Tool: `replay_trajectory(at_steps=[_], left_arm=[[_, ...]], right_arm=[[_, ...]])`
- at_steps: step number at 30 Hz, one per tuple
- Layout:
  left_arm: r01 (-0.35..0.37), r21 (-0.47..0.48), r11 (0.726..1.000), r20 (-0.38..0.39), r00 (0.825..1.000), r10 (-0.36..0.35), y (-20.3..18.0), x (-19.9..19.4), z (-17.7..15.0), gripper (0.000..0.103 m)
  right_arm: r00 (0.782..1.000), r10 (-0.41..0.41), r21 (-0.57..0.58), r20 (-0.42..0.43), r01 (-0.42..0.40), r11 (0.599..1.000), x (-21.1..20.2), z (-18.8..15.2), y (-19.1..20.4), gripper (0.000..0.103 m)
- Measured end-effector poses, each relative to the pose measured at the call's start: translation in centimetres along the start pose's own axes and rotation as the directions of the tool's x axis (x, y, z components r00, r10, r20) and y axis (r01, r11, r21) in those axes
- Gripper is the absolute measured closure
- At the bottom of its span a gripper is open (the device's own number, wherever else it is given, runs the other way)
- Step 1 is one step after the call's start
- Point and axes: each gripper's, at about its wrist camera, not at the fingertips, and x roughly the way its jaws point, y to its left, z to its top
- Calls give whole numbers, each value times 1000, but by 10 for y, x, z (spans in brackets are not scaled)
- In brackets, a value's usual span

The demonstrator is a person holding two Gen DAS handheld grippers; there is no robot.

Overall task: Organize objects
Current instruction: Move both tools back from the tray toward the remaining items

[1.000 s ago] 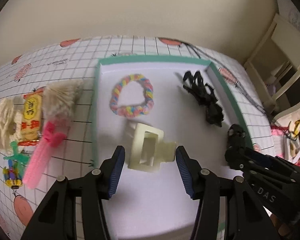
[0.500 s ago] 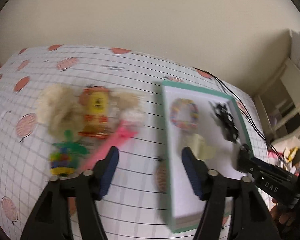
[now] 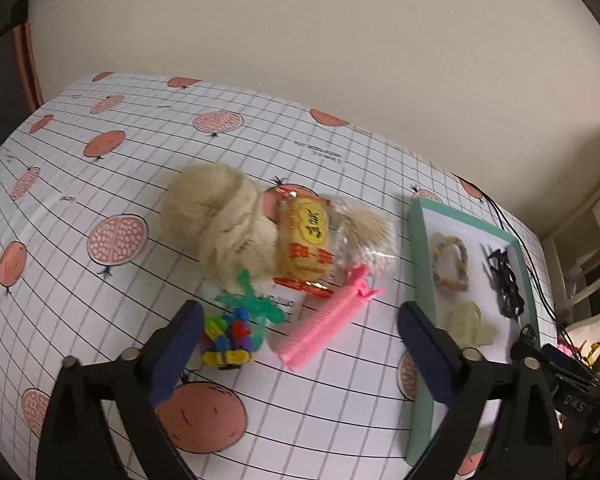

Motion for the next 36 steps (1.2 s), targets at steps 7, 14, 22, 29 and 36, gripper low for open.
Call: replay_trajectory(at_steps=[7,14,22,29,36], left_arm=[[-11,-39,999,10,1000,12,16,-5,2,0],[-13,-77,997,19,1000,14,33,-10,4,0],[-9,-113,994,17,1000,10,52,-16,6,0],[-26,-138,990,56,998,34,73,-26,10,0],[-26,-184,982,45,998,35,93,-25,11,0]], right_arm=[[1000,-7,4,18,7,1000,-1,1,10,0],[1000,-2,-5,22,2,1000,-2,3,24,0],[999,34,-58,32,-33,998,-5,4,60,0],[996,83,-117,44,-78,990,-8,2,100,0],[990,136,-159,33,-129,979,3,-1,141,0]])
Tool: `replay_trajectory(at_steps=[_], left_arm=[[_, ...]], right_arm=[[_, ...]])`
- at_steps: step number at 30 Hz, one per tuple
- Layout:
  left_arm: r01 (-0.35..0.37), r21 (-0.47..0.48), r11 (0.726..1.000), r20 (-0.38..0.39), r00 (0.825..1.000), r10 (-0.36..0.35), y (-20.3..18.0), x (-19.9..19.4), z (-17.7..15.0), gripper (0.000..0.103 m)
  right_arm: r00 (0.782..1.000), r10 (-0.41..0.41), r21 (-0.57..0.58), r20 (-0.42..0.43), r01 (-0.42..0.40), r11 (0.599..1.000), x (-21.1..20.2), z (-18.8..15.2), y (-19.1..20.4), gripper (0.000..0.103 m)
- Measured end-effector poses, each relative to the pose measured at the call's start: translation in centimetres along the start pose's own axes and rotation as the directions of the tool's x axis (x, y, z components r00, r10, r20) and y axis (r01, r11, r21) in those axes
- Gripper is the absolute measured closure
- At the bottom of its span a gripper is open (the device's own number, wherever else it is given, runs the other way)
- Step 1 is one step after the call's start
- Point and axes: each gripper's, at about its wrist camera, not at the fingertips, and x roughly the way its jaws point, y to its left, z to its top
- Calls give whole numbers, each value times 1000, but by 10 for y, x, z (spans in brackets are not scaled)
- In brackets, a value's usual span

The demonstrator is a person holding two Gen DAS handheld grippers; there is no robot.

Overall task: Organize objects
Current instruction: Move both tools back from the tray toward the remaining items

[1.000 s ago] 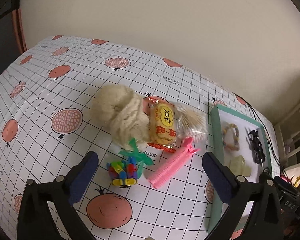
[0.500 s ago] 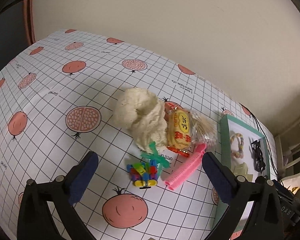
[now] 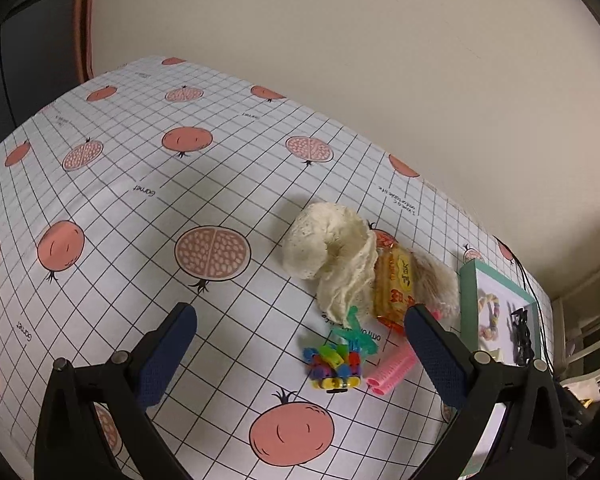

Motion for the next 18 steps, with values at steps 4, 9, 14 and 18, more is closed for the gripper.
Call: replay_trajectory(at_steps=[4,9,14,18], left_arm=[[8,0,1000,-33,999,-8,1,9,-1,0],[-26,-22,999,-65,998,24,4,22,-3,0],[-42,-59,997,-99,994,36,12,33,-5,0],[-39,-65,997,-115,993,32,12,38,-6,0]], right_arm=[[1000,6,-18,-29,-7,1000,19,-3,14,0],[998,0,-26,-62,-2,1000,41,-7,22,4],[997,1,-20,-75,-2,1000,54,-9,24,6],[997,9,-16,-72,-10,1000,60,-7,26,8]])
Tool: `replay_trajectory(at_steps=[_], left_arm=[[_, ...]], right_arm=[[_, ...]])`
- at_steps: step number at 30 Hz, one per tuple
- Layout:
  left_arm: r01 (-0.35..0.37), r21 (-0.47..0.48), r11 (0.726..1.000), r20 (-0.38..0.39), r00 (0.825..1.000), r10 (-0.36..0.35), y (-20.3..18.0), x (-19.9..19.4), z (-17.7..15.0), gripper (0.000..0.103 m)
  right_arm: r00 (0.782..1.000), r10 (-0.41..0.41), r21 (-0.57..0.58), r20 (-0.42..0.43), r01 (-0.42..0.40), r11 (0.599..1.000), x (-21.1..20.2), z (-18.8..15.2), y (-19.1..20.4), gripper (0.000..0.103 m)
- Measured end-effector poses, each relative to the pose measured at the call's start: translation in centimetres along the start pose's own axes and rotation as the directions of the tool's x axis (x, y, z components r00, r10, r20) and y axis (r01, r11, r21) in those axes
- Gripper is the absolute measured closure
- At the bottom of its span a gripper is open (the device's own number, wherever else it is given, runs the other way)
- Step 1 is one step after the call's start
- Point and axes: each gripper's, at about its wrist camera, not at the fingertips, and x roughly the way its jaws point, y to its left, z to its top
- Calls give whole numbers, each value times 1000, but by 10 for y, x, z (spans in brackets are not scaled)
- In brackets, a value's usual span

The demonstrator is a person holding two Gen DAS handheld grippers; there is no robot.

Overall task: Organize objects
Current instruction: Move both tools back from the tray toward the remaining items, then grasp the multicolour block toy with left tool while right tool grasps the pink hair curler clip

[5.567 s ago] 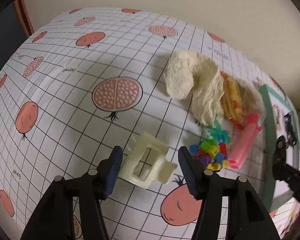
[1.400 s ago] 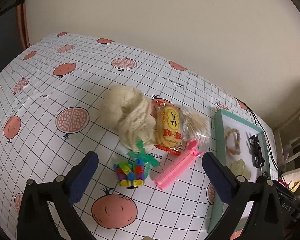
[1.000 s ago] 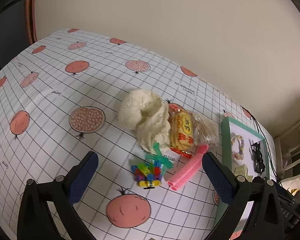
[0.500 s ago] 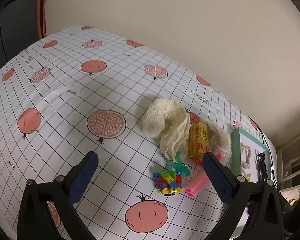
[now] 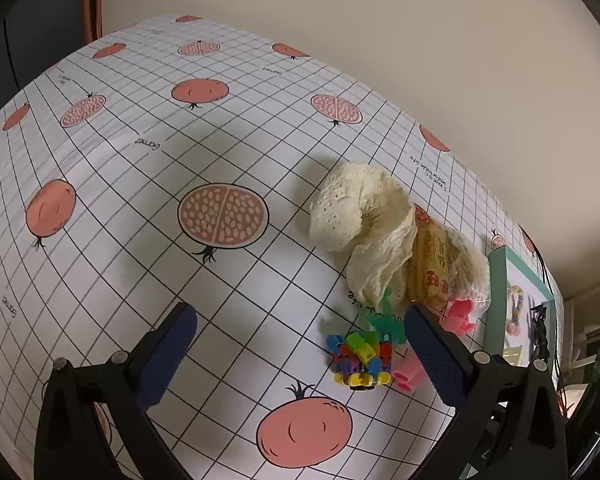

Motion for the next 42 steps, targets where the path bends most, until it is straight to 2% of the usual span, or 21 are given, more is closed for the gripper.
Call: replay_trajectory(at_steps=[13,20,22,24,28,31,38,42], left_arm=[[-11,52,999,-32,999,13,-14,9,-6,0],[-22,72,997,-37,999,24,-19,11,-9,2],[-24,76,997,-46,999,27,-21,14,-10,6],[-18,77,997,-59,998,23,-22,16,-11,11],[-15,90,996,-69,997,21,-27,19,-13,16],[-10,108,994,-73,997,18,-31,20,-15,24],[3,116,993,-104,995,9,-36,27,-21,38],[14,126,992,-113,994,0,-40,28,-24,53]], right_arm=[[999,-11,-15,-34,11,1000,25,-1,9,19],[997,-50,-25,-52,49,998,21,-2,0,32],[997,-58,-30,-57,57,998,20,-2,-4,37],[995,-70,-31,-67,68,997,20,-3,-8,47],[994,-73,-19,-83,72,997,21,-5,-15,54],[993,-76,-17,-89,75,997,22,-5,-18,62],[992,-86,-24,-94,85,996,22,-7,-20,66],[991,-91,-26,-96,89,996,24,-9,-14,68]])
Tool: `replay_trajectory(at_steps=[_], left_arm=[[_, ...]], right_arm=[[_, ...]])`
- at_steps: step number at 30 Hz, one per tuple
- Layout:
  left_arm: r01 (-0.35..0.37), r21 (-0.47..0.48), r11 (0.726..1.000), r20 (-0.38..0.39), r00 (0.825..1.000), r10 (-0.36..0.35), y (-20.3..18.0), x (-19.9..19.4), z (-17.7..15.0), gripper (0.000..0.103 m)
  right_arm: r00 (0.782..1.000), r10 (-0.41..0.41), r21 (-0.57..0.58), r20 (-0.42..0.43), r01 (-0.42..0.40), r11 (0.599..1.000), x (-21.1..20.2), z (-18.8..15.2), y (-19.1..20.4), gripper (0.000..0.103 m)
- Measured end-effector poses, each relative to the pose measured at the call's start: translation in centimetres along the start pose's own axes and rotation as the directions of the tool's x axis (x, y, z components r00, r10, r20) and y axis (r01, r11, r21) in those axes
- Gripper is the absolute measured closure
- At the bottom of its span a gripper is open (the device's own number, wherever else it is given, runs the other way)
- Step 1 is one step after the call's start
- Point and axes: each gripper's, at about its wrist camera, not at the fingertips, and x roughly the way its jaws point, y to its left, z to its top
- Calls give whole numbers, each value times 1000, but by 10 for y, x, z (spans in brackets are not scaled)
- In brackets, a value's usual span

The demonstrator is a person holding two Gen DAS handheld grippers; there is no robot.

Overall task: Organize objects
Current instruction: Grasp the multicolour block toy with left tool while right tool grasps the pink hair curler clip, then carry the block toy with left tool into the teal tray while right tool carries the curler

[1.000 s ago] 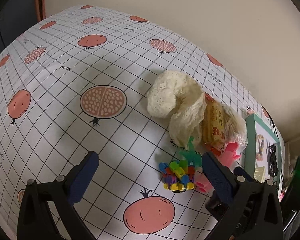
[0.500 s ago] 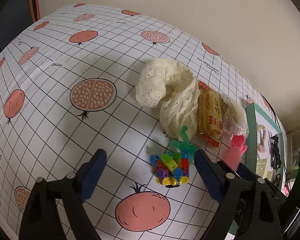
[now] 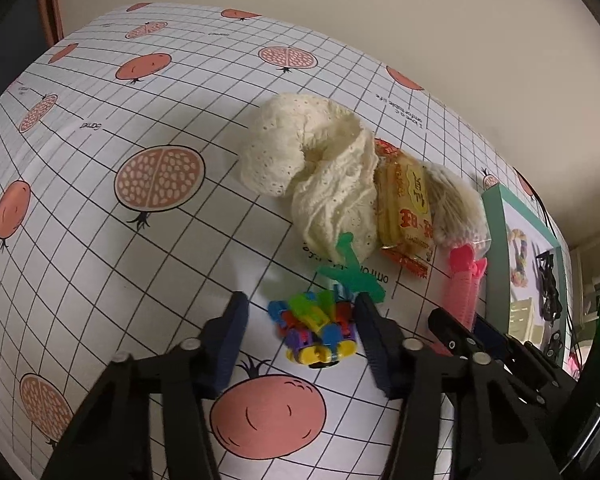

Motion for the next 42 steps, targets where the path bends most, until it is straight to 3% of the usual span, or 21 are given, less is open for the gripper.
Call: replay_trajectory(at_steps=[8,22,23,24,25,31,32,42], left_arm=[[-18,29,999,20,1000,17,-7,-4,-4,66],[-39,-5,999,24,999,39,6,-8,-1,67],[-44,-8,999,28,999,44,6,-9,0,69],[-46,-7,999,34,998,46,6,-11,0,81],[-48,-8,999,35,998,48,7,-11,1,84],[-46,-18,999,34,998,46,9,-12,1,88],[-42,-23,999,33,999,43,10,-13,0,95],[-21,-62,998,42,999,23,19,-22,0,95]], right_arm=[[1000,3,6,-8,-3,1000,-1,-2,-4,73],[999,40,7,7,-40,999,-25,2,-17,74],[999,44,8,7,-44,999,-27,2,-18,74],[999,44,6,9,-44,999,-30,0,-16,74],[999,43,6,11,-43,999,-30,-1,-16,75],[998,53,9,19,-53,999,-38,-4,-26,75],[998,51,10,22,-52,999,-38,-3,-24,75],[997,56,15,53,-57,998,-57,-4,-37,75]])
